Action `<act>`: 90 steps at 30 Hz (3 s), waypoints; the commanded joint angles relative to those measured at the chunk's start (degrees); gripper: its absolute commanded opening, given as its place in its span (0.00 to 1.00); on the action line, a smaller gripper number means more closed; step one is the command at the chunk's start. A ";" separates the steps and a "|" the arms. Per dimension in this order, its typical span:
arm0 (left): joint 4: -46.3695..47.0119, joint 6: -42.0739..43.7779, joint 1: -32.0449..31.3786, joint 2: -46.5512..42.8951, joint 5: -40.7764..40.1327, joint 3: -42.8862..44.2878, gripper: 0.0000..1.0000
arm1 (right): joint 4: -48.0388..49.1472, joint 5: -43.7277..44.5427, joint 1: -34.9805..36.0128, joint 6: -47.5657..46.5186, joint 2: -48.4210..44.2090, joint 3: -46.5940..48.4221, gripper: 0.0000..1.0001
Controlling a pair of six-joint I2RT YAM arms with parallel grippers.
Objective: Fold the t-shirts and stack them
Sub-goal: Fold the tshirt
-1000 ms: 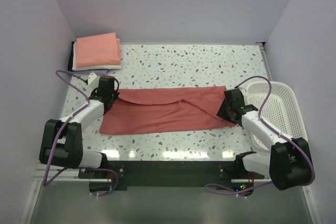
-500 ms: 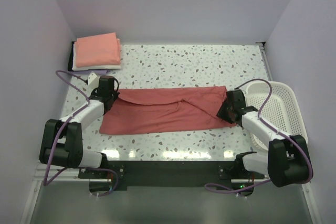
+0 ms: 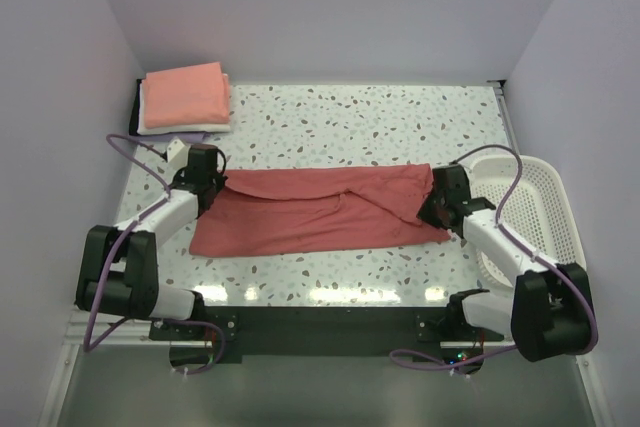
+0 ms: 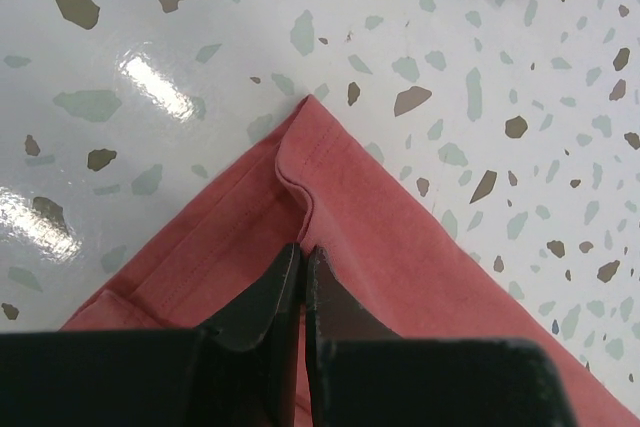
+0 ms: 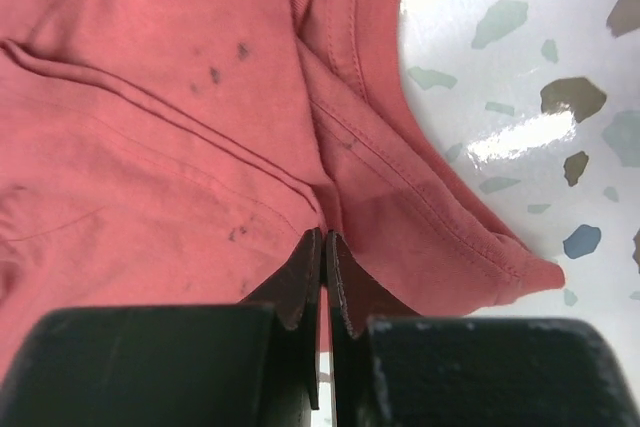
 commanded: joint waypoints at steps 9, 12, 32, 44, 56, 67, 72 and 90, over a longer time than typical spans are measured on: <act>0.40 1.53 2.30 0.43 -0.62 4.74 0.00 | -7.76 4.62 -1.53 -3.51 -5.99 12.23 0.00; 0.14 1.53 3.18 0.08 -0.18 5.27 0.00 | -9.34 5.24 -1.53 -4.04 -6.96 14.42 0.00; -0.48 1.18 5.20 -2.82 0.79 2.82 0.00 | -13.74 4.19 -1.62 -4.83 -14.16 15.93 0.00; 4.09 1.27 5.46 -5.45 2.19 -5.35 0.00 | -11.02 -0.38 -1.53 -4.40 -17.33 5.30 0.00; 7.26 0.74 5.73 -8.26 2.72 -10.90 0.12 | -9.60 -5.39 -1.62 -5.27 -23.21 -3.06 0.35; 7.26 1.09 5.82 -10.81 5.17 -9.93 0.65 | 0.12 -8.65 1.01 -8.43 -6.37 8.70 0.51; 8.57 2.49 4.33 -12.66 8.87 -10.46 0.66 | 6.73 -6.55 4.52 -9.84 4.18 13.01 0.50; 11.56 4.70 -1.48 -16.44 17.22 -10.63 0.71 | 22.03 -9.88 9.36 -10.55 22.21 14.69 0.52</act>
